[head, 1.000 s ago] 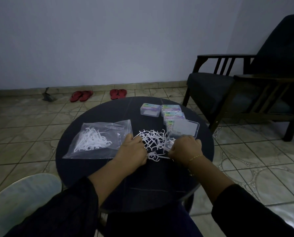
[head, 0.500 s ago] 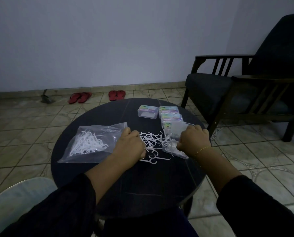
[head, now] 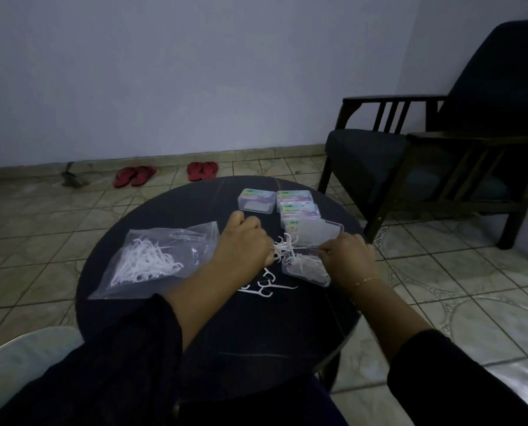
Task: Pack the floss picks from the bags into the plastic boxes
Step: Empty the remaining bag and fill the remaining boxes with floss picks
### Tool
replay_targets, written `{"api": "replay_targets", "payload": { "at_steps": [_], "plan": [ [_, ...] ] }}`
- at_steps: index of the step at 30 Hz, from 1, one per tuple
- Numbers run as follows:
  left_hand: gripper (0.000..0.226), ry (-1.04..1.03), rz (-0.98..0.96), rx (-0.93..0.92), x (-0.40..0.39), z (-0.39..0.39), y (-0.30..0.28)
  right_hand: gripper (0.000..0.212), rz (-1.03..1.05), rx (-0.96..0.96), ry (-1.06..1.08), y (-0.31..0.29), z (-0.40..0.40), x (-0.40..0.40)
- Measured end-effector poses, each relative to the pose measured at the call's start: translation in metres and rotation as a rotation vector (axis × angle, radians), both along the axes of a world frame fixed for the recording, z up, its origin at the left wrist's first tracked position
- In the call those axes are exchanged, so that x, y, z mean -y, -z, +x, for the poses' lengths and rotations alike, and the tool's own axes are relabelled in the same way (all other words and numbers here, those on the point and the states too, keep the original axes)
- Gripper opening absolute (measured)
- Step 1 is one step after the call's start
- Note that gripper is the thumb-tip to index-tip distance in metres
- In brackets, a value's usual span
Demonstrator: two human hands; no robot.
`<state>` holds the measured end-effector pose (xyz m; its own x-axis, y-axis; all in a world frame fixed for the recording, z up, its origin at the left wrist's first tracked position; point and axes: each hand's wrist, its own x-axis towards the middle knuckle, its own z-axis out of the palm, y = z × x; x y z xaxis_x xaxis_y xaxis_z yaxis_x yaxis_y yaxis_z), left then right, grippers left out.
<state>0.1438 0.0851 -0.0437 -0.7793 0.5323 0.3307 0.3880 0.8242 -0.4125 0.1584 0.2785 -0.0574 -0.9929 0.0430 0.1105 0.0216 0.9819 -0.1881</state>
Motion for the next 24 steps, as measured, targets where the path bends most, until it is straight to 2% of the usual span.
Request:
{"api": "replay_targets", "payload": {
  "at_steps": [8, 12, 18, 24],
  "plan": [
    [0.019, 0.040, -0.009, 0.068, -0.050, -0.012, 0.009, 0.028, -0.160, -0.143, 0.077, 0.012, 0.007, -0.018],
    [0.033, -0.017, 0.083, 0.281, -0.058, -0.014, 0.019, 0.029, -0.192, -0.128, 0.062, 0.021, 0.011, -0.015],
    [0.043, -0.001, 0.261, 0.332, -0.039, -0.009, 0.030, 0.031, -0.193, -0.054, 0.020, 0.029, 0.016, -0.009],
    [0.041, 0.100, 0.296, 0.469, -0.039, -0.003, 0.037, 0.031, -0.150, -0.006, -0.016, 0.024, 0.005, -0.017]
  ]
}}
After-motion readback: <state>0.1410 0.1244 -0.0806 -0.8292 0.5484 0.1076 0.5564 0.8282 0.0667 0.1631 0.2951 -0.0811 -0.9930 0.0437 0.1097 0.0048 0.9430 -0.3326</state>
